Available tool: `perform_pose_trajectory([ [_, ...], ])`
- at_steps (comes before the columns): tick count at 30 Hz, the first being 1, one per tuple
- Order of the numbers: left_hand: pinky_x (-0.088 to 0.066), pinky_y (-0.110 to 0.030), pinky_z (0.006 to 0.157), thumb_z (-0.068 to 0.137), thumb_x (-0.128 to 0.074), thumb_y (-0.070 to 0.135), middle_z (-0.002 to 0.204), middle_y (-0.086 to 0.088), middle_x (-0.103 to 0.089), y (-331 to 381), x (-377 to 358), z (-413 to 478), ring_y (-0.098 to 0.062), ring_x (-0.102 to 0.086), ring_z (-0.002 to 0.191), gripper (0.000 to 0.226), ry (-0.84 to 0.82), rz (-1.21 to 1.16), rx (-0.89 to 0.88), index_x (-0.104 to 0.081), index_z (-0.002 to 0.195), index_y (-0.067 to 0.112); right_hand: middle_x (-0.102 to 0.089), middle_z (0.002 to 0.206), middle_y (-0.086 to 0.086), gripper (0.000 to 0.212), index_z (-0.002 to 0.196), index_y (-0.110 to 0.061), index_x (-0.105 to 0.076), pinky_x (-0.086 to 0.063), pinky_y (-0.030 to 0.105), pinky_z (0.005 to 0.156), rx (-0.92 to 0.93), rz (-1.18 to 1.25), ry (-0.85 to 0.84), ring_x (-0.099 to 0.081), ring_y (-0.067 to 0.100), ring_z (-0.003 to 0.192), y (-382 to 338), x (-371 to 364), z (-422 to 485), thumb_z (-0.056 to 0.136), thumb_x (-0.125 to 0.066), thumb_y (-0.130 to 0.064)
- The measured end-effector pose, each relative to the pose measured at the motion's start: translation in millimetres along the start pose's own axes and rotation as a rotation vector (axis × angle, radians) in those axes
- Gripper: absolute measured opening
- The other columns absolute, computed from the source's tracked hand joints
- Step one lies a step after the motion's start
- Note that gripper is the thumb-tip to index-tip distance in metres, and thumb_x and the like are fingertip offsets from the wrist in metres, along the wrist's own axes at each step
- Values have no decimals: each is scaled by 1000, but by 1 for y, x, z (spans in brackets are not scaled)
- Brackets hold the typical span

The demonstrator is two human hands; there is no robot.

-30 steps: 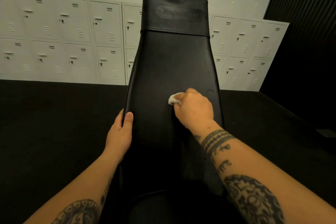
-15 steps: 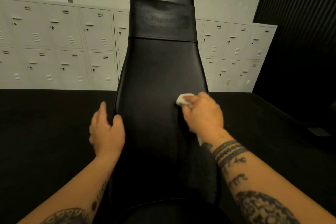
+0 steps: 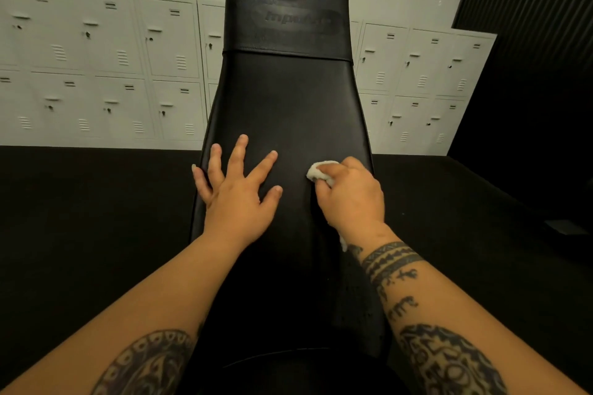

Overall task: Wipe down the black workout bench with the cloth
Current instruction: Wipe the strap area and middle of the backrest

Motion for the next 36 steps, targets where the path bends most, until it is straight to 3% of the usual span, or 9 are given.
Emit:
perform_pose_trajectory([
  [5, 14, -64, 118, 96, -48, 60, 169, 10, 11, 0, -1, -2, -30, 23, 153, 63, 10, 10, -10, -23, 154, 55, -53, 103, -2, 31, 122, -43, -64, -52, 39, 77, 152, -39, -92, -62, 30, 88, -9, -7, -22, 93, -53, -40],
  [11, 15, -64, 118, 96, -49, 58, 169, 11, 11, 1, 1, -4, -30, 23, 153, 63, -5, -1, -9, -24, 154, 54, -48, 97, -2, 27, 116, -38, -69, -48, 36, 75, -21, -26, 18, -61, 30, 89, 9, 5, -11, 94, -54, -36],
  [16, 15, -65, 118, 98, -48, 57, 168, 10, 14, 3, 2, -5, -30, 25, 152, 64, -24, 3, -5, -20, 155, 53, -53, 105, 0, 32, 123, -40, -64, -50, 39, 74, 178, -98, -99, -62, 34, 88, -8, -5, -32, 92, -53, -40],
  [22, 16, -66, 116, 100, -40, 59, 168, 9, 19, 1, 0, -6, -32, 30, 150, 64, -51, 59, -15, -11, 156, 53, -55, 106, 2, 31, 120, -35, -67, -48, 37, 75, 99, -176, -52, -62, 32, 91, 1, 14, 9, 94, -51, -39],
  [24, 16, -66, 117, 100, -40, 59, 168, 9, 18, 1, -1, -6, -32, 30, 150, 64, -48, 59, -14, -11, 156, 53, -55, 107, 2, 31, 121, -35, -67, -49, 39, 77, 144, -144, -82, -62, 32, 92, -10, 9, 1, 94, -51, -38],
  [27, 17, -65, 117, 100, -41, 58, 168, 10, 18, 1, 0, -6, -31, 30, 151, 64, -52, 49, -19, -12, 156, 53, -55, 100, 0, 27, 115, -41, -68, -47, 37, 68, 262, -132, -117, -63, 33, 82, -8, 2, -30, 92, -56, -37],
  [33, 17, -64, 117, 100, -39, 59, 167, 12, 20, -2, 0, -7, -29, 32, 150, 64, -71, 62, -24, -8, 156, 54, -53, 101, -1, 27, 115, -39, -68, -45, 35, 70, 72, -147, -54, -62, 33, 86, 12, 8, -18, 95, -51, -39],
  [36, 17, -64, 117, 101, -38, 59, 167, 12, 21, -3, -1, -7, -29, 32, 150, 64, -75, 67, -16, -7, 156, 54, -53, 102, 0, 27, 117, -38, -68, -47, 37, 73, 87, -94, -64, -62, 32, 87, 0, 4, -27, 94, -52, -38],
])
Point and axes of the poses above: each hand's wrist, its own z-axis towards the middle knuckle, its own x-axis out of the back of the hand, y = z × x, the point moved 5 cm from there along z, towards the middle knuckle
